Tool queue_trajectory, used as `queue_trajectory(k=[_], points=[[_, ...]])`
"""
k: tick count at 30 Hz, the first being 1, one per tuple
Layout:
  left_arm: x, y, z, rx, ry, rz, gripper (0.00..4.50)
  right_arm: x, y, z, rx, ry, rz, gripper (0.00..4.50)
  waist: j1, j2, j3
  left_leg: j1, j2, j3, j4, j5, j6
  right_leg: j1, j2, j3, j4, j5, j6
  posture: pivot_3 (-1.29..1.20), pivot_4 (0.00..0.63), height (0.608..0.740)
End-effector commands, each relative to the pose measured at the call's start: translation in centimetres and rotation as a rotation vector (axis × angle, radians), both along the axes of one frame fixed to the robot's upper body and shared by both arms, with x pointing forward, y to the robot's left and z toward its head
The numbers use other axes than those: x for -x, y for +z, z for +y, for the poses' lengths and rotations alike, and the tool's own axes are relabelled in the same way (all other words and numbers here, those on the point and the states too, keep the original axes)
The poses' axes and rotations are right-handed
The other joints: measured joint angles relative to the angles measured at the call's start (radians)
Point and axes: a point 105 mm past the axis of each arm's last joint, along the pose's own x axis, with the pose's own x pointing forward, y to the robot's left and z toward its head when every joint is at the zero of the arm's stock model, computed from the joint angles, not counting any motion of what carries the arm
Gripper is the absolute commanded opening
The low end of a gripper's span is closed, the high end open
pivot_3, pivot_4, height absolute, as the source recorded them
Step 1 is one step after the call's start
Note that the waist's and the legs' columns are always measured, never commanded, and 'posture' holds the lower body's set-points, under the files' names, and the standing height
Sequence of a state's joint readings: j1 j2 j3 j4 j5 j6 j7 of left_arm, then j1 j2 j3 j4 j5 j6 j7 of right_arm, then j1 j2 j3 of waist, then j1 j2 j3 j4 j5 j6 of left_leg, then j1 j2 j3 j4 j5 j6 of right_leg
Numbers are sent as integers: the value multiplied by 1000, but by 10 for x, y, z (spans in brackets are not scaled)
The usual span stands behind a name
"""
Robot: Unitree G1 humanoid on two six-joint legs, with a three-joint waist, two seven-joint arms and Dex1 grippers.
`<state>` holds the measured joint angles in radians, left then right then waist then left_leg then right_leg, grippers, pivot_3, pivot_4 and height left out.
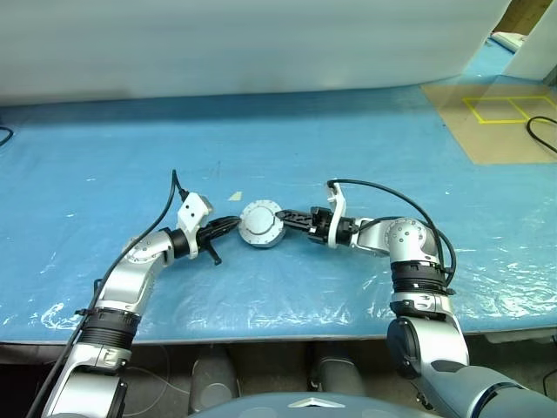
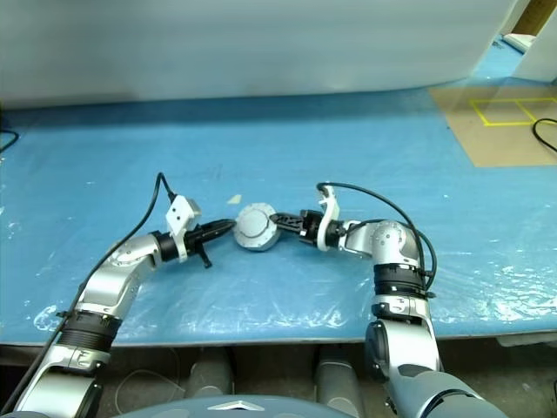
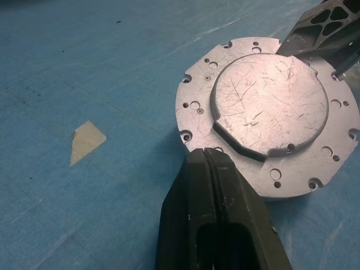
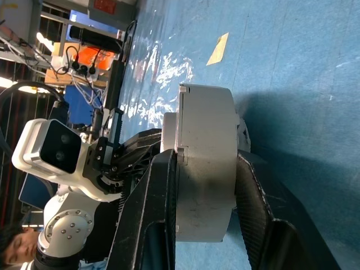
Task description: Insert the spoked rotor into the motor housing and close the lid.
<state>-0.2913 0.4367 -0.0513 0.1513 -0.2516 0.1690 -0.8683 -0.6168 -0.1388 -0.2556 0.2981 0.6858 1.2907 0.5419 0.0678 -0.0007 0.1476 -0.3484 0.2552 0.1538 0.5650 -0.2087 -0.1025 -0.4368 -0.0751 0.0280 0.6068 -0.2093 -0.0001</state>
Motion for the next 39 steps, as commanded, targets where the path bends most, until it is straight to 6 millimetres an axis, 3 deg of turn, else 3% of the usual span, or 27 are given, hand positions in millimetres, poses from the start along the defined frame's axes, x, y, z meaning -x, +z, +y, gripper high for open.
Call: queue_trajectory(k=[1,11,16,20,23,30,33,39], points=[[-2,5,0,20,13,-23,0,-2,-7,-5,45,-26,3,1070,0,0,0,0,0,0,0,0,0,0,0,0,0,0,0,0,150,740],[-8,18,12,294,154,49,0,-36,51,-15,-380,-239,-34,1070,-1,0,1,-4,0,0,1,0,0,-4,0,0,0,0,0,0,150,740],[-13,28,17,479,228,97,0,-45,63,-22,-490,-319,-21,1070,0,0,2,-4,0,1,-3,0,0,-5,1,0,0,1,2,0,150,740],[-13,43,6,750,214,195,876,-49,69,-23,-549,-354,-28,1070,1,0,2,-5,0,1,-4,-1,-1,-5,1,-1,-2,2,3,0,150,740],[-12,59,-5,920,179,241,1939,-49,72,-22,-567,-360,-35,1070,1,0,4,-6,1,0,-4,-1,-2,-5,1,-1,-1,2,3,0,150,740],[-15,61,-22,1034,193,344,4331,-47,75,-15,-582,-342,-40,1070,0,-1,5,-6,0,0,-3,-1,-1,-5,1,-1,-1,2,4,0,150,740],[-17,53,-27,1011,214,393,4459,-43,77,-11,-594,-315,-45,1070,0,-1,5,-6,1,0,-3,-1,-1,-5,2,-1,-1,2,4,0,150,740],[-21,62,-35,1069,188,428,4459,-36,77,-2,-569,-262,-62,1070,1,-3,6,-6,0,0,-3,-1,-1,-5,1,-1,-1,3,4,0,150,740]])
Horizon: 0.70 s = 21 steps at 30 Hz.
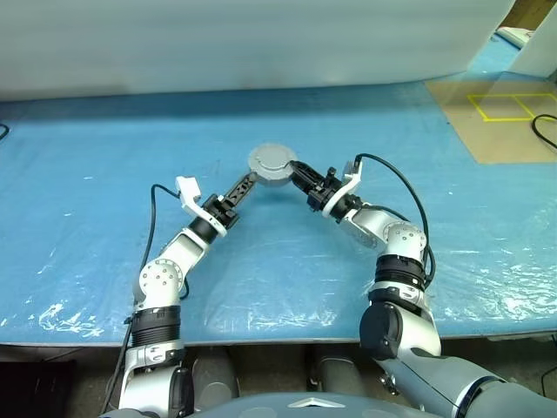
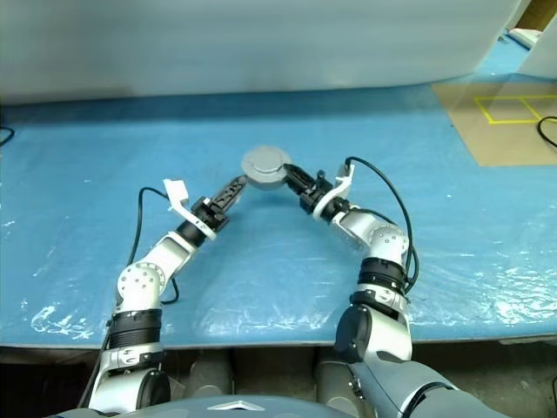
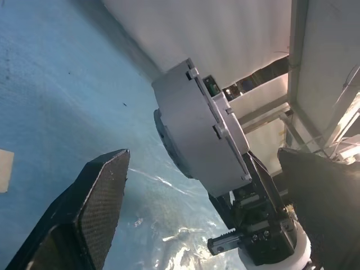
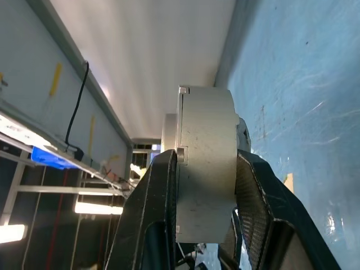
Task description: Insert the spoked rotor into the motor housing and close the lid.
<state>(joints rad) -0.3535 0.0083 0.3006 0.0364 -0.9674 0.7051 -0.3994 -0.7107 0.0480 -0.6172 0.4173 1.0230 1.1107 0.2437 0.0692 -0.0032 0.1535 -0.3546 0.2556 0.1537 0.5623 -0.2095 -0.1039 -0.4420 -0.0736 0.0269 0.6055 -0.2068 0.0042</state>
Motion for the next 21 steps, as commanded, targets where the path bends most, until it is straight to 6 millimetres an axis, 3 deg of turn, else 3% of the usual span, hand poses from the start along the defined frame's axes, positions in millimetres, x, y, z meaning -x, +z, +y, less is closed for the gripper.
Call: queue_trajectory(k=[1,10,15,21], points=[[-3,13,-3,25,-9,-30,4459,7,30,6,-60,43,-125,1070,0,0,0,0,0,0,0,0,0,0,0,0,0,0,0,0,150,740],[-12,16,-11,58,-17,-24,4459,19,26,18,-16,114,-154,1070,1,-1,1,0,0,0,0,0,0,0,0,0,0,0,0,0,150,740],[-14,18,-11,110,-24,-18,2955,22,28,20,-17,133,-170,1070,2,-3,1,0,0,-1,1,0,0,0,0,0,1,0,1,0,150,740],[-9,20,-13,127,-67,-33,2862,22,28,21,-19,139,-170,1070,1,-3,2,0,0,-1,2,0,0,1,0,0,1,0,1,0,150,740]])
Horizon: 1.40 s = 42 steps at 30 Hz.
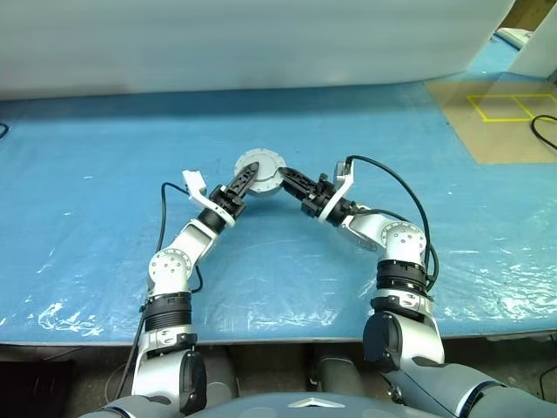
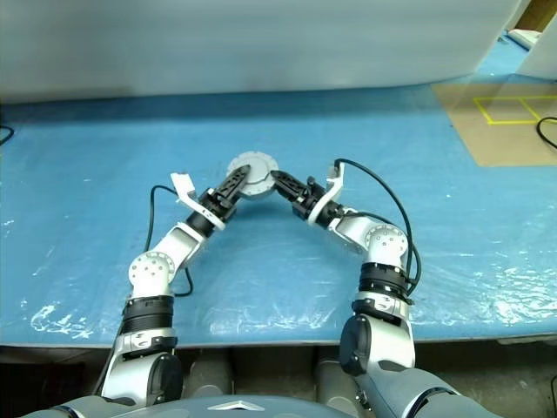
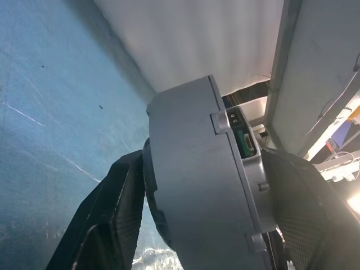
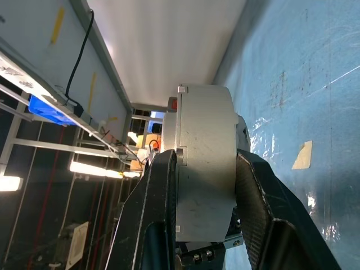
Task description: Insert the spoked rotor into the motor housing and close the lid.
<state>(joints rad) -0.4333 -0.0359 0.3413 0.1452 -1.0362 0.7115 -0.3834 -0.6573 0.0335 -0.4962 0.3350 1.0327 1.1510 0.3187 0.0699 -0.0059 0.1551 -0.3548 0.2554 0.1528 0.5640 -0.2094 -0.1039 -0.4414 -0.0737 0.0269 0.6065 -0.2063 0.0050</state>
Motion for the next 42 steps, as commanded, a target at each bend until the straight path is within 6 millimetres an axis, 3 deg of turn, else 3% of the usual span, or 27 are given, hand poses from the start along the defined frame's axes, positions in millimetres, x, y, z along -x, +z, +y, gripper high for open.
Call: queue_trajectory(k=[1,8,13,16,22,28,35,38,42], points=[[5,15,-4,-6,-40,-70,2846,5,24,6,-69,40,-85,1070,0,0,0,0,0,0,0,0,0,0,0,0,0,0,0,0,150,740],[6,6,-12,-19,-45,-28,2839,5,27,9,-83,44,-92,1070,1,0,0,0,0,0,1,0,0,0,0,0,0,0,0,0,150,740],[9,7,-19,30,-66,-17,2839,5,36,7,-103,28,-131,2792,1,0,0,0,0,0,1,0,0,0,0,0,0,0,0,0,150,740],[4,5,-12,98,-6,15,2839,2,43,1,-135,-12,-156,3810,1,0,0,0,0,0,1,0,0,0,0,0,0,0,0,0,150,740],[-10,6,17,242,168,62,2839,-6,50,-12,-183,-85,-161,3810,1,-1,0,-3,0,-1,2,0,0,0,0,0,0,0,0,0,150,740],[-23,0,53,274,350,89,2839,-7,47,-10,-164,-95,-159,3810,-3,-1,0,-3,0,-1,2,0,0,1,0,0,1,0,0,0,150,740],[-29,-8,83,224,487,95,2839,-8,42,-8,-142,-101,-150,3810,7,-3,2,-5,0,-4,4,0,0,0,0,-2,0,1,2,0,150,740],[-30,-9,91,239,523,96,2452,-9,42,-8,-136,-102,-150,3847,7,-3,2,-5,0,-4,6,0,0,0,0,-2,0,1,2,0,150,740],[-32,-15,109,217,627,118,2442,-8,41,-8,-129,-101,-152,3847,6,-4,2,-5,0,-4,7,0,0,0,0,-2,1,2,3,0,150,740]])
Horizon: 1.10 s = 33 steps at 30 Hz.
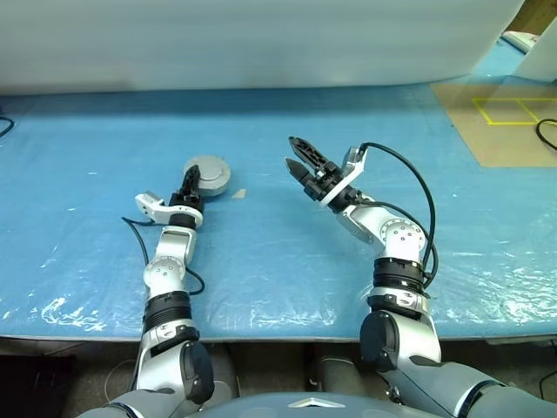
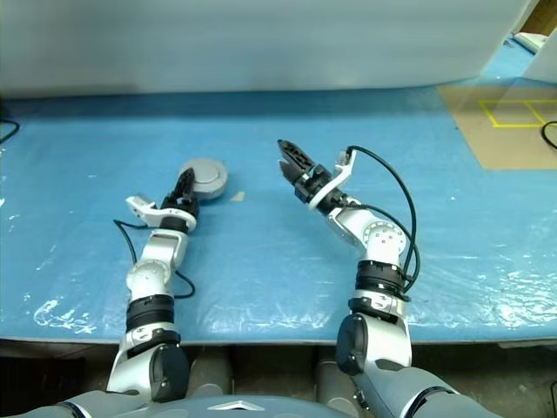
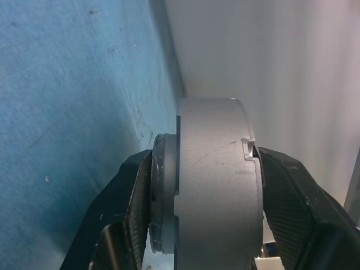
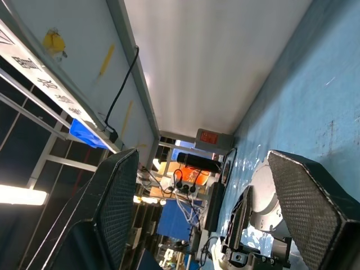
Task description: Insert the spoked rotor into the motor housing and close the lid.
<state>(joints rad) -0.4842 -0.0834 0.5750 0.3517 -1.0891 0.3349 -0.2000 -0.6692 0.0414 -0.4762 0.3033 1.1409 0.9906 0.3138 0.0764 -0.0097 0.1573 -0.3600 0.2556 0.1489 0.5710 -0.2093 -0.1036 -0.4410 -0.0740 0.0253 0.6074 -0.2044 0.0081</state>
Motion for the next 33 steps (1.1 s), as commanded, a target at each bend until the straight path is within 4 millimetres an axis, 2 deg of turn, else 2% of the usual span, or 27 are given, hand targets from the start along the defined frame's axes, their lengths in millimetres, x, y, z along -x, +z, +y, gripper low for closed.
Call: queue_trajectory(k=[1,8,13,20,21,25,29,33], points=[[-5,22,23,-40,120,-58,2442,2,10,1,-9,8,-41,3847,-2,0,0,0,0,0,0,0,0,0,0,0,0,0,0,0,150,740],[-2,14,51,-100,276,-12,2442,3,7,3,5,18,-42,3847,-5,-1,0,0,0,0,1,0,0,0,0,0,0,0,1,0,150,740],[1,9,58,-159,320,6,2442,3,7,4,11,23,-46,3847,-5,-1,0,0,0,0,1,0,0,0,0,0,0,0,1,0,150,740],[13,0,86,-229,471,69,2442,3,6,7,27,33,-54,3847,-7,-1,0,1,0,0,1,0,0,1,0,1,1,1,1,0,150,740],[15,-2,91,-254,496,85,3174,3,6,7,29,34,-55,3847,-8,-1,0,1,0,0,1,0,0,1,0,1,1,0,1,0,150,740],[25,-12,116,-372,632,202,4435,3,5,9,45,41,-63,3847,-8,-1,0,3,0,0,1,0,0,2,0,1,1,1,1,0,150,740],[36,-22,138,-473,744,327,4475,4,0,14,117,50,-85,3847,-8,-1,0,8,0,0,1,0,0,5,0,1,1,0,1,0,150,740],[41,-6,144,-617,775,269,4475,2,-13,19,299,0,-156,3847,-7,-1,0,8,0,0,1,0,0,6,0,1,1,1,1,0,150,740]])
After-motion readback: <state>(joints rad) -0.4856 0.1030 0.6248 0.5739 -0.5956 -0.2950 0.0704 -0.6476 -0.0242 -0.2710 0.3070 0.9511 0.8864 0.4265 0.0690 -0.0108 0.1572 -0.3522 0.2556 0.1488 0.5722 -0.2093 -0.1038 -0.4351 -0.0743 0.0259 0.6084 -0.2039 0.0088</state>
